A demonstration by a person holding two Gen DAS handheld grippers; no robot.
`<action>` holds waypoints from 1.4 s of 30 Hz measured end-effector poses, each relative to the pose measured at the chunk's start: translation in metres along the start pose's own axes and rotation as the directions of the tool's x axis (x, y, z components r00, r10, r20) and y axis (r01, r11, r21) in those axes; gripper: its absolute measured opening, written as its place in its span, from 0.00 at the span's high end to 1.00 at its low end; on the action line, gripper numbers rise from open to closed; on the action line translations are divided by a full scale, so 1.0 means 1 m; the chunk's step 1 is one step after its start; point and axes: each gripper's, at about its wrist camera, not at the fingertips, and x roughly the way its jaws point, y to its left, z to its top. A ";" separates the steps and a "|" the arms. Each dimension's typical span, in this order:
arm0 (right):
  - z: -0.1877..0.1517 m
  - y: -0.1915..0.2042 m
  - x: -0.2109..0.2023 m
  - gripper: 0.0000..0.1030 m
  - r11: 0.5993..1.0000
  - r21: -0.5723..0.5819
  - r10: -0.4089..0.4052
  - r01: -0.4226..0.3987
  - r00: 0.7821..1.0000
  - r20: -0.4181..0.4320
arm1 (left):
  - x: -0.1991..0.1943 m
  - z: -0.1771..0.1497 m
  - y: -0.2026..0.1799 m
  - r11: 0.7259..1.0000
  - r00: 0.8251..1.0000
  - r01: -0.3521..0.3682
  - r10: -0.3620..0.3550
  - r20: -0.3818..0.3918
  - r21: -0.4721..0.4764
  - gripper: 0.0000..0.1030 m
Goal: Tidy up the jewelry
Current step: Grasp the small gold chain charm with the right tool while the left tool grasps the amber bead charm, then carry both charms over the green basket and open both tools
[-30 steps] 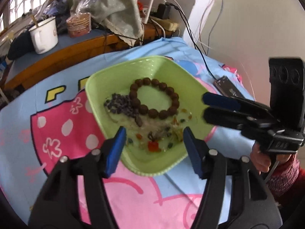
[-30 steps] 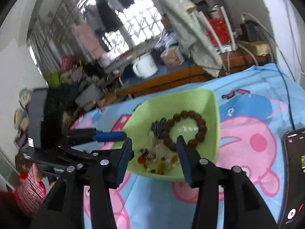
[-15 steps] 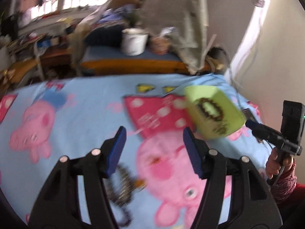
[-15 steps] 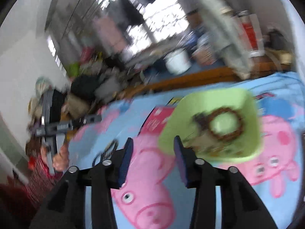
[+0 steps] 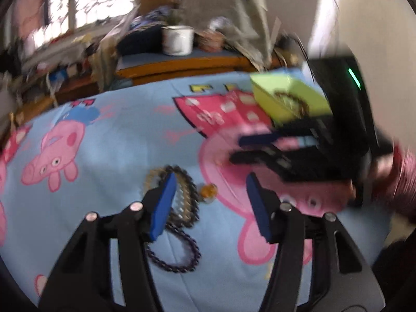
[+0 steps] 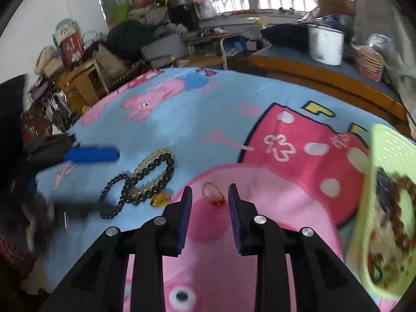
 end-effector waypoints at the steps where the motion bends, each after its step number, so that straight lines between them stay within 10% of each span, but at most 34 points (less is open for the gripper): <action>1: 0.001 0.001 0.005 1.00 1.000 -0.010 -0.005 0.005 1.000 -0.010 | 0.006 -0.003 -0.011 0.998 1.000 -0.014 0.015 -0.017 0.055 0.47; 5: -0.004 -0.004 0.017 1.00 1.000 -0.020 -0.021 0.020 0.999 -0.038 | 0.023 -0.008 -0.023 0.989 0.997 -0.041 0.049 -0.052 0.144 0.51; 8: -0.007 -0.004 0.013 1.00 0.999 -0.029 -0.042 0.041 0.998 -0.041 | 0.039 -0.008 -0.017 0.989 0.993 -0.025 0.042 -0.113 0.145 0.79; 18: -0.047 -0.003 -0.024 1.00 0.999 -0.033 -0.045 0.043 0.998 -0.042 | 0.045 -0.010 -0.004 0.995 0.990 -0.029 0.041 -0.132 0.093 0.91; 32: -0.150 -0.047 -0.129 1.00 0.974 0.117 -0.200 0.195 0.979 0.033 | 0.057 0.019 -0.124 0.949 0.955 0.279 -0.258 -0.148 0.148 0.92; 42: -0.183 -0.043 -0.158 0.84 0.973 0.108 -0.210 0.202 0.975 0.069 | 0.070 0.010 -0.164 0.938 0.953 0.273 -0.233 -0.196 0.212 0.70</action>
